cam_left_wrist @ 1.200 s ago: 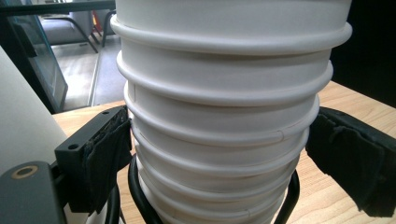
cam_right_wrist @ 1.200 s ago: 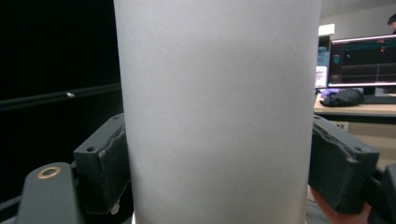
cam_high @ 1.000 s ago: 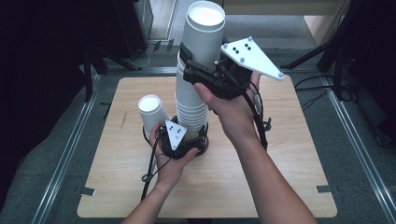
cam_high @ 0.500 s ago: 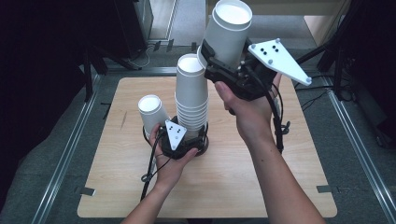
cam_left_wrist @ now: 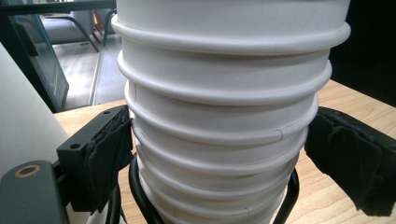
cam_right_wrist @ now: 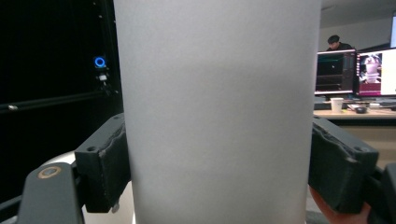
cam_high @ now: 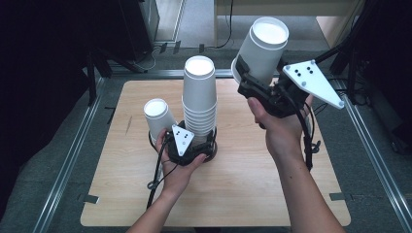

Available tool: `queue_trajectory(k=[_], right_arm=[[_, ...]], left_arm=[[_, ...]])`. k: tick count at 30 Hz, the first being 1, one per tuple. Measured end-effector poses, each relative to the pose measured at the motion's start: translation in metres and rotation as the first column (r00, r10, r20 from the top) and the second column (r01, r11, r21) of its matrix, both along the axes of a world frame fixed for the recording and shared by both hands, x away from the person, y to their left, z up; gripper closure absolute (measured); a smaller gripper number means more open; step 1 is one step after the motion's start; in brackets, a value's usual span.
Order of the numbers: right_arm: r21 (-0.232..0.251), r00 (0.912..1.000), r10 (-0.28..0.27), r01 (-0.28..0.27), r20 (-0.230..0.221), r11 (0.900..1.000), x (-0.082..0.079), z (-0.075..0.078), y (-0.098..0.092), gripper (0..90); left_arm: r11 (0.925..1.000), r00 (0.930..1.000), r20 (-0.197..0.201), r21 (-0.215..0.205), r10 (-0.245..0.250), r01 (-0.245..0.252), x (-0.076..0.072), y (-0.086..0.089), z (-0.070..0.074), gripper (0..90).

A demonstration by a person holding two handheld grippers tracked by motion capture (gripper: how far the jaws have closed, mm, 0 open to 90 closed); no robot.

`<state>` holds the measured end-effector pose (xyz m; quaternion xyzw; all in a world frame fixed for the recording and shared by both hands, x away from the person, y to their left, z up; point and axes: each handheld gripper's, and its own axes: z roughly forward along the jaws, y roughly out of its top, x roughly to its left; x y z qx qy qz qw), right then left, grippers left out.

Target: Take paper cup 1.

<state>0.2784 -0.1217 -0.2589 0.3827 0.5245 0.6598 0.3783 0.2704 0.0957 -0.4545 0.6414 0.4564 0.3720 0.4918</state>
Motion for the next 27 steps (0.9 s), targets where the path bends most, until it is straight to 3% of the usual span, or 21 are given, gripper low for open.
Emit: queue_trajectory(k=[7, 14, 22, 27], right_arm=[[-0.010, 0.9988, -0.026, 0.026, -0.040, 1.000, 0.004, -0.030, -0.012, 17.3], [-0.009, 0.9973, -0.042, 0.041, -0.061, 0.999, 0.003, -0.050, -0.018, 17.3], [-0.050, 0.9952, -0.055, 0.051, -0.081, 0.997, -0.002, -0.089, -0.026, 17.4], [-0.043, 0.9923, -0.058, 0.054, -0.109, 0.998, -0.002, -0.103, -0.031, 17.4]], left_arm=[[1.0000, 1.0000, 0.000, -0.005, -0.006, 0.006, 0.000, 0.001, 0.000, 8.3], [0.9998, 0.9999, 0.004, -0.009, -0.016, 0.016, -0.001, 0.003, 0.000, 8.3], [0.9987, 0.9987, -0.009, -0.011, -0.051, 0.051, -0.008, 0.005, -0.006, 2.7], [0.9978, 0.9980, -0.010, -0.023, -0.063, 0.063, -0.014, 0.009, -0.008, 1.6]])
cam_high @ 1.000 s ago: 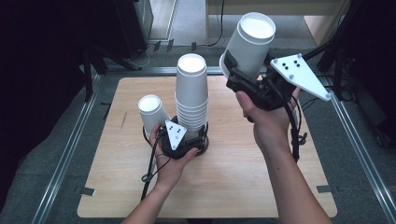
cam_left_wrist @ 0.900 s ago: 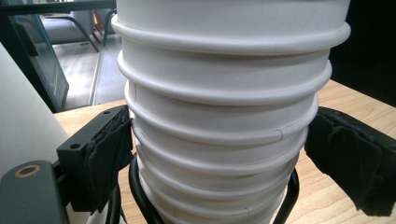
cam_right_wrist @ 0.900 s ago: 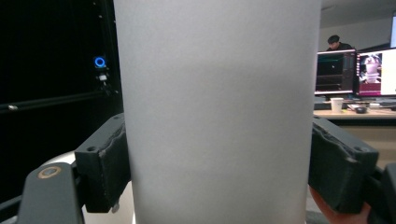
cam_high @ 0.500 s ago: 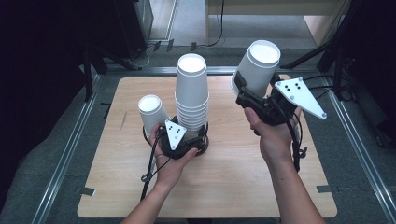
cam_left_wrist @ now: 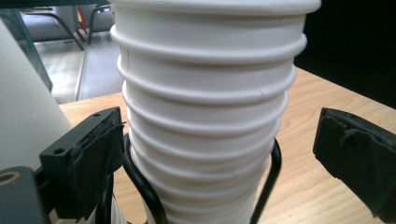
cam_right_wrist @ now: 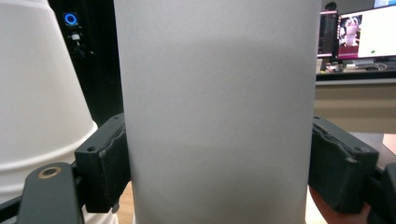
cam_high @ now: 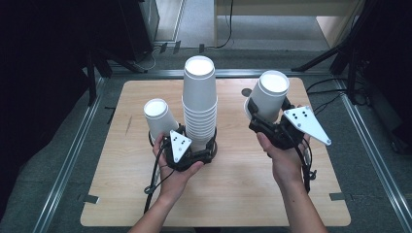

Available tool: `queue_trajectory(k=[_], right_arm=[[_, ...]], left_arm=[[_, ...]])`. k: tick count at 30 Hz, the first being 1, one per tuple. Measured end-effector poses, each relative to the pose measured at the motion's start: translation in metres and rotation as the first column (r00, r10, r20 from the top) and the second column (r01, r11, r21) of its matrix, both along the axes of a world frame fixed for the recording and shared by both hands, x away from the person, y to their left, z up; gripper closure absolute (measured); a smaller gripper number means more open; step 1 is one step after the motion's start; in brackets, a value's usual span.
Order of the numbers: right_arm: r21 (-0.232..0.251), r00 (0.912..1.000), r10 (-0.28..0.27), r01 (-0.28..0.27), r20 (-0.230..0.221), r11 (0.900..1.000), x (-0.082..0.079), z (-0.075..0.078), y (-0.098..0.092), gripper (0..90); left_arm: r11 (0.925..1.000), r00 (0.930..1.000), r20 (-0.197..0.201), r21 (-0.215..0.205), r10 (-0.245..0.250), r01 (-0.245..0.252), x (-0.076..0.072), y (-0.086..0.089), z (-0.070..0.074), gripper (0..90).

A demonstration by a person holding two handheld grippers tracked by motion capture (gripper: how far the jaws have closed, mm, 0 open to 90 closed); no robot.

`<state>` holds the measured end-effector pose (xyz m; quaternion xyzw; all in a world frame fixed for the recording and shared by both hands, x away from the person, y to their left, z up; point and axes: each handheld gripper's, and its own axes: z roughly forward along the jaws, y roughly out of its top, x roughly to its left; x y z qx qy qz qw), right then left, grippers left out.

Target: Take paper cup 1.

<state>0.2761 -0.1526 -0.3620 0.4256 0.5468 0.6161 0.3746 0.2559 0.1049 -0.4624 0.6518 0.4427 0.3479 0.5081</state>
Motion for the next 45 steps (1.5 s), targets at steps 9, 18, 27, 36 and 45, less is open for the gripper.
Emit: queue_trajectory(k=[9, 18, 27, 36, 45], right_arm=[[-0.026, 0.9991, -0.023, 0.022, -0.035, 0.999, -0.004, -0.030, -0.008, 17.4], [-0.059, 0.9972, -0.027, 0.022, -0.070, 0.998, -0.009, -0.059, -0.014, 17.4], [-0.096, 0.9946, -0.040, 0.031, -0.096, 0.995, -0.018, -0.085, -0.016, 17.3], [-0.145, 0.9946, -0.032, 0.018, -0.099, 0.989, -0.025, -0.106, -0.012, 17.2], [-0.299, 0.9973, -0.048, 0.029, -0.056, 0.954, -0.028, -0.123, -0.001, 17.2]], left_arm=[[0.9998, 0.9998, -0.014, -0.009, -0.016, 0.016, -0.013, 0.010, -0.005, 0.0], [0.9999, 0.9999, -0.015, -0.014, -0.007, 0.007, -0.027, 0.024, -0.006, 0.0], [0.9985, 0.9992, -0.032, -0.047, 0.026, -0.027, -0.036, 0.045, -0.012, 0.0], [0.9986, 0.9979, -0.061, -0.047, 0.022, -0.025, -0.038, 0.057, -0.025, 0.0], [0.9977, 0.9970, -0.074, -0.065, -0.023, 0.019, -0.039, 0.058, -0.027, 0.0]])
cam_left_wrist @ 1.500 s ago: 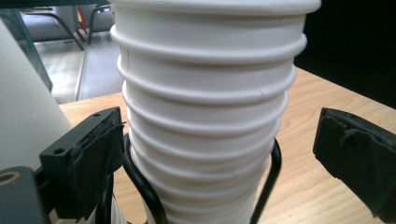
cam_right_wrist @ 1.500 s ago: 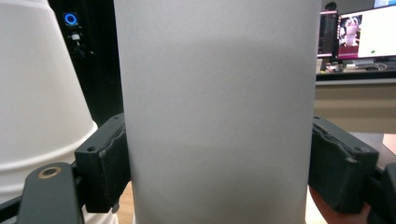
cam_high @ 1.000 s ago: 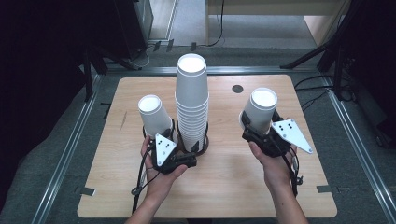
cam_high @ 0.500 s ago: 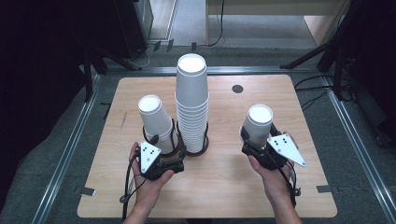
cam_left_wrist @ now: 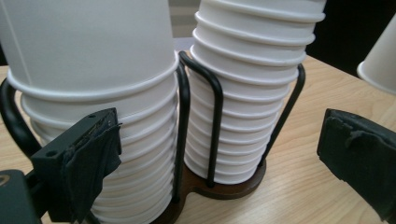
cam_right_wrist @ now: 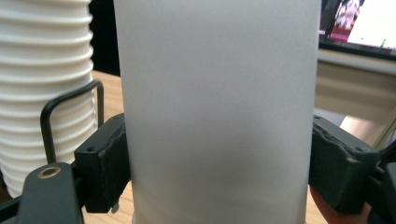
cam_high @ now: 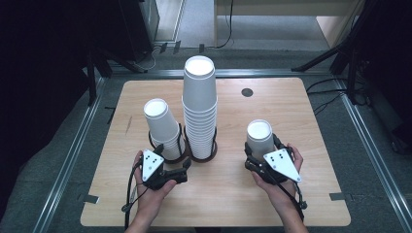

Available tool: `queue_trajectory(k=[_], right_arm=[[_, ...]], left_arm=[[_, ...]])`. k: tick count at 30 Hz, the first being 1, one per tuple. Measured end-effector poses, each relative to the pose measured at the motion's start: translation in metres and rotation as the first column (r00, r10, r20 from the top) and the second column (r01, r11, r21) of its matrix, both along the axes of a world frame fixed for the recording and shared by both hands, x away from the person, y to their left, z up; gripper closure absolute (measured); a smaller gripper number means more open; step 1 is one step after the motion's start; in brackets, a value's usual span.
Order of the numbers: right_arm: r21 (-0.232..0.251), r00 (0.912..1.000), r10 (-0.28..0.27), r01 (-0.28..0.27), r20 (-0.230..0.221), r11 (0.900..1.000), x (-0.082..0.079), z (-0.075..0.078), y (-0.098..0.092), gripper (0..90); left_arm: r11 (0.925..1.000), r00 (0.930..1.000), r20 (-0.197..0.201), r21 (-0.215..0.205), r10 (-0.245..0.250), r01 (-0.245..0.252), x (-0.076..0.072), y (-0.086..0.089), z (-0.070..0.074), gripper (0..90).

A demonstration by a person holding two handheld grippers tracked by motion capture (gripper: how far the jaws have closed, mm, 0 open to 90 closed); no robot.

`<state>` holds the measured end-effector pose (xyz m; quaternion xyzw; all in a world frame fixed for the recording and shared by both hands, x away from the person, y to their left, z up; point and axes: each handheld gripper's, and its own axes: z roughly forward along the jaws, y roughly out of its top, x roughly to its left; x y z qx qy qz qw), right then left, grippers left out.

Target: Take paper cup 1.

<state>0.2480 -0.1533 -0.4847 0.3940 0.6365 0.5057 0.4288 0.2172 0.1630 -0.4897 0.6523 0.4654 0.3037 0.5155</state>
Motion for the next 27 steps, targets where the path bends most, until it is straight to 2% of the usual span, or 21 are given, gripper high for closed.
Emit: queue_trajectory(k=[3, 8, 10, 14, 16, 20, 21, 22, 23, 26, 27], right_arm=[[-0.054, 0.9997, 0.014, -0.013, 0.020, 0.998, -0.002, -0.003, 0.009, 17.1], [-0.091, 0.9987, 0.031, -0.028, 0.040, 0.995, -0.005, -0.002, 0.017, 17.1], [-0.133, 0.9975, 0.037, -0.029, 0.059, 0.991, -0.007, -0.003, 0.021, 17.0], [-0.210, 0.9943, 0.044, -0.023, 0.097, 0.978, -0.010, -0.005, 0.028, 17.0], [-0.253, 0.9915, 0.051, -0.019, 0.120, 0.967, -0.011, -0.006, 0.030, 16.9], [-0.290, 0.9894, 0.058, -0.017, 0.133, 0.957, -0.012, -0.009, 0.035, 16.9], [-0.315, 0.9880, 0.061, -0.013, 0.142, 0.949, -0.012, -0.011, 0.037, 16.9], [-0.315, 0.9880, 0.061, -0.013, 0.142, 0.949, -0.012, -0.011, 0.037, 16.9], [-0.338, 0.9869, 0.066, -0.013, 0.147, 0.941, -0.013, -0.013, 0.039, 16.8], [-0.356, 0.9858, 0.072, -0.013, 0.152, 0.935, -0.013, -0.015, 0.041, 16.9], [-0.381, 0.9841, 0.074, -0.007, 0.161, 0.925, -0.014, -0.016, 0.042, 16.8]], left_arm=[[0.9996, 0.9996, -0.001, 0.001, -0.029, 0.029, -0.001, -0.005, 0.002, 0.0], [0.9980, 0.9980, -0.002, -0.006, -0.064, 0.064, -0.001, -0.008, 0.005, 0.0], [0.9974, 0.9974, -0.005, -0.009, -0.072, 0.072, -0.001, -0.008, 0.005, 0.0], [0.9965, 0.9965, -0.011, -0.016, -0.083, 0.082, -0.001, -0.008, 0.005, 0.0], [0.9964, 0.9964, -0.011, -0.016, -0.084, 0.083, -0.001, -0.008, 0.005, 0.0], [0.9959, 0.9958, -0.018, -0.015, -0.090, 0.090, 0.000, -0.008, 0.005, 0.0], [0.9957, 0.9956, -0.018, -0.013, -0.092, 0.092, 0.000, -0.008, 0.005, 0.0], [0.9956, 0.9956, -0.017, -0.013, -0.093, 0.092, -0.001, -0.008, 0.005, 0.0], [0.9956, 0.9955, -0.017, -0.015, -0.093, 0.093, -0.001, -0.008, 0.005, 0.0], [0.9960, 0.9959, -0.011, 0.000, -0.089, 0.089, -0.001, -0.009, 0.005, 0.0], [0.9955, 0.9955, -0.012, 0.008, -0.094, 0.094, -0.001, -0.010, 0.005, 0.0]])
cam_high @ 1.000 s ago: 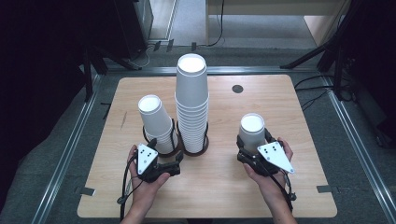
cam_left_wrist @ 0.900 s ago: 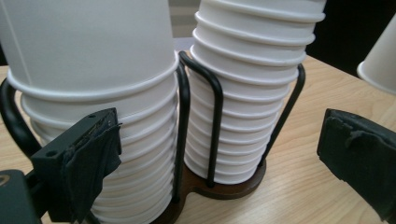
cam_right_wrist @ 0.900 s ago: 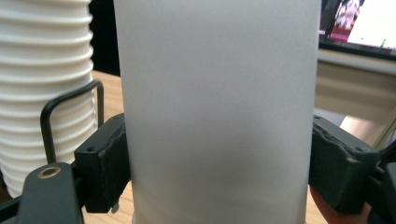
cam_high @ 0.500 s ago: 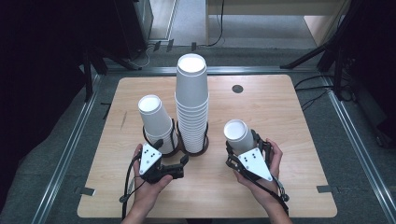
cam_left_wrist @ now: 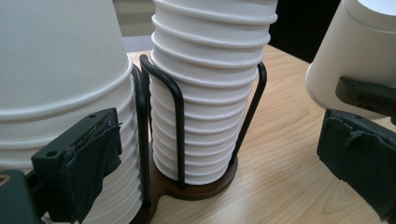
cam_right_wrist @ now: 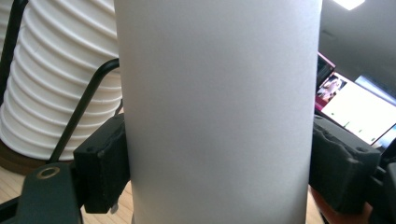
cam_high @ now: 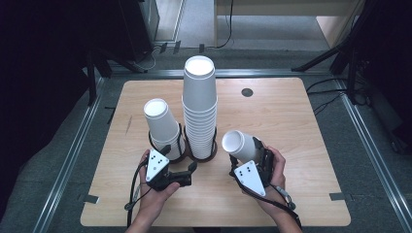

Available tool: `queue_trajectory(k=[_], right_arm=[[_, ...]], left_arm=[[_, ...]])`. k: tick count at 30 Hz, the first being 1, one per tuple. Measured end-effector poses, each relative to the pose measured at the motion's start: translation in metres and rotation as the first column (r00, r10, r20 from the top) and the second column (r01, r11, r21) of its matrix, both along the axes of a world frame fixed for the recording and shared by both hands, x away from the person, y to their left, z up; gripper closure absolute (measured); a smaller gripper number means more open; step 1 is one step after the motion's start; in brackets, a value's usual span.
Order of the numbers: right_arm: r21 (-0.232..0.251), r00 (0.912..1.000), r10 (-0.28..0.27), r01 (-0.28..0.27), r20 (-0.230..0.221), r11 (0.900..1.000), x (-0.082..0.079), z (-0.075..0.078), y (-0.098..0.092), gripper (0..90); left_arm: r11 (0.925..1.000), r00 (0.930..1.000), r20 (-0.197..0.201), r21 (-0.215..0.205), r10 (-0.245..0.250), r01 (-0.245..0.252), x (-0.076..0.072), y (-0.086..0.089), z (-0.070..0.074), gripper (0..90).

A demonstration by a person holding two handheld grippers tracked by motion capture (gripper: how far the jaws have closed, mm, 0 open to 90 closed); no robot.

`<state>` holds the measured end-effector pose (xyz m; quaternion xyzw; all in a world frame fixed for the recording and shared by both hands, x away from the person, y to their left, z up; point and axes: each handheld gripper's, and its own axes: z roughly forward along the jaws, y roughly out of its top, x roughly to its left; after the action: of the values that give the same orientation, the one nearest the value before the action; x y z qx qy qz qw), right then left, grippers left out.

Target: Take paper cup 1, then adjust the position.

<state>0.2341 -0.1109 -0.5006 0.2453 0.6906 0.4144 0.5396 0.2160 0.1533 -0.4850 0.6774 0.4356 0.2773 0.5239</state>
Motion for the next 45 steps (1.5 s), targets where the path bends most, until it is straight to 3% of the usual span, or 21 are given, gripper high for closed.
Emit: queue_trajectory(k=[10, 18, 23, 25, 28, 29, 31, 36, 39, 45], right_arm=[[-0.090, 0.9988, 0.017, -0.013, 0.045, 0.996, -0.004, -0.005, 0.007, 16.8], [-0.174, 0.9945, 0.020, -0.002, 0.103, 0.985, -0.006, -0.010, 0.010, 16.7], [-0.213, 0.9914, 0.030, -0.002, 0.127, 0.977, -0.007, -0.013, 0.011, 16.6], [-0.230, 0.9898, 0.042, -0.009, 0.136, 0.973, -0.009, -0.015, 0.013, 16.6], [-0.261, 0.9870, 0.065, -0.025, 0.147, 0.965, -0.012, -0.017, 0.017, 16.6], [-0.261, 0.9870, 0.065, -0.025, 0.147, 0.965, -0.012, -0.017, 0.017, 16.6], [-0.281, 0.9840, 0.083, -0.036, 0.158, 0.959, -0.014, -0.019, 0.021, 16.5], [-0.297, 0.9809, 0.103, -0.050, 0.165, 0.954, -0.017, -0.019, 0.024, 16.5], [-0.326, 0.9772, 0.116, -0.053, 0.178, 0.944, -0.019, -0.019, 0.027, 16.5], [-0.351, 0.9733, 0.139, -0.067, 0.183, 0.934, -0.022, -0.021, 0.032, 16.5]], left_arm=[[0.9998, 0.9998, -0.005, 0.003, -0.019, 0.019, -0.001, -0.003, 0.000, 0.0], [0.9993, 0.9993, -0.001, 0.009, -0.037, 0.037, -0.002, -0.005, 0.001, 0.0], [0.9973, 0.9974, -0.003, -0.012, -0.073, 0.073, -0.002, -0.004, 0.003, 0.0], [0.9944, 0.9946, 0.000, -0.019, -0.104, 0.104, -0.002, -0.004, 0.004, 0.0], [0.9839, 0.9841, 0.008, -0.020, -0.177, 0.178, -0.003, -0.003, 0.009, 0.0], [0.9839, 0.9841, 0.008, -0.020, -0.177, 0.178, -0.003, -0.003, 0.009, 0.0], [0.9756, 0.9763, -0.005, -0.040, -0.216, 0.216, -0.003, -0.003, 0.011, 0.0], [0.9706, 0.9717, -0.012, -0.051, -0.236, 0.235, -0.003, -0.001, 0.014, 0.0], [0.9678, 0.9693, -0.010, -0.060, -0.246, 0.245, -0.003, -0.002, 0.015, 0.0], [0.9572, 0.9587, -0.019, -0.065, -0.284, 0.282, -0.004, -0.005, 0.016, 0.1]])
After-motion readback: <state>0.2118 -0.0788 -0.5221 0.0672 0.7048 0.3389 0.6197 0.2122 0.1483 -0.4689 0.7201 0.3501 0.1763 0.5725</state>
